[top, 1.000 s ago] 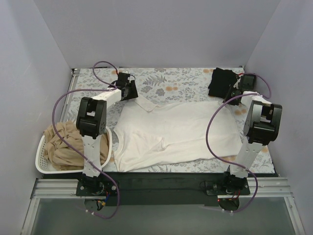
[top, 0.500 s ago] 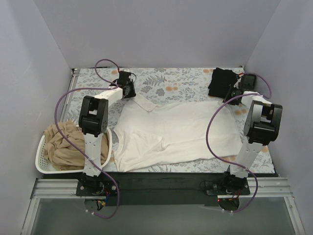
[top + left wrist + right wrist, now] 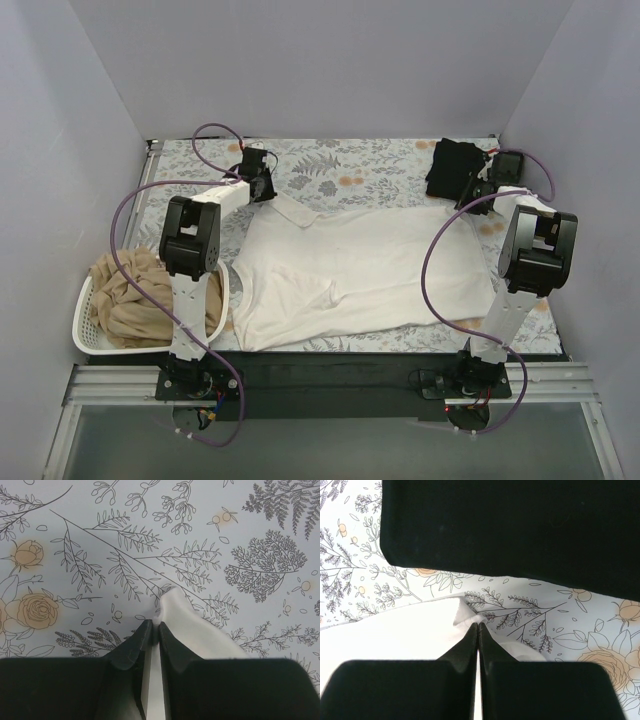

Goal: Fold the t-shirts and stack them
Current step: Fold the tshirt

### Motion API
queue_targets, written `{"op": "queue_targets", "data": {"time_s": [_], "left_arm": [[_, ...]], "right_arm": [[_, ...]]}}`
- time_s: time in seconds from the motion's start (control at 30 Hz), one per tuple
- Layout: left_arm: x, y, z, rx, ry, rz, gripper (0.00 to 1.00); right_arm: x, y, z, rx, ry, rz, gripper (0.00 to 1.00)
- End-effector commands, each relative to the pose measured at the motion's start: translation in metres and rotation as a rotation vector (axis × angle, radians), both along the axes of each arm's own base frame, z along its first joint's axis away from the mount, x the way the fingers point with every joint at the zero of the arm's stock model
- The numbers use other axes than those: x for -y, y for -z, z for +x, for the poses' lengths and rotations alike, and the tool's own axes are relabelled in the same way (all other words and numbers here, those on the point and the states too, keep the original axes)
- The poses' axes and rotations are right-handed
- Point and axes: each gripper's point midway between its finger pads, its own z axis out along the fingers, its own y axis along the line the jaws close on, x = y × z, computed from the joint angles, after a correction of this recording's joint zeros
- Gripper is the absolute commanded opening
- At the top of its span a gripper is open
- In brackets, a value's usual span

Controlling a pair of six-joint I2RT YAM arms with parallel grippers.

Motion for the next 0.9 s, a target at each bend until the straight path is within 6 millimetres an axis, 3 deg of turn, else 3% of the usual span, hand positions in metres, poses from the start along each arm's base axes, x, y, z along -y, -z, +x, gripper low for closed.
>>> {"op": "queue_targets", "data": {"time_s": [0.0,0.17,0.33,0.5,0.77,0.87], "left_arm": [[-0.007,-0.022,-0.011,-0.014,-0.015,0.01,0.1],[-0.005,-0.053,-0.008,0.029,-0.022,-0.011,0.11],[0.0,-0.07,-0.012,0.04,-0.01,-0.047,0.02],[0.002,-0.084,-0.014,0.058,-0.009,-0.077,0.0],[0.012,-0.113,-0.021,0.054,0.01,-0.132,0.0],[0.015,-0.114,-0.026,0.012,0.015,-0.149,0.0]], "right_arm": [[0.001,-0.019,0.009,0.06,0.0,0.01,0.01],[0.001,-0.019,0.01,0.06,0.0,0.016,0.01],[0.001,-0.021,0.01,0.064,0.002,0.017,0.01],[0.002,-0.024,0.01,0.07,0.003,0.014,0.01],[0.005,-0.046,0.01,0.116,0.008,0.011,0.01],[0.007,-0.058,0.01,0.14,0.014,0.008,0.01]]}}
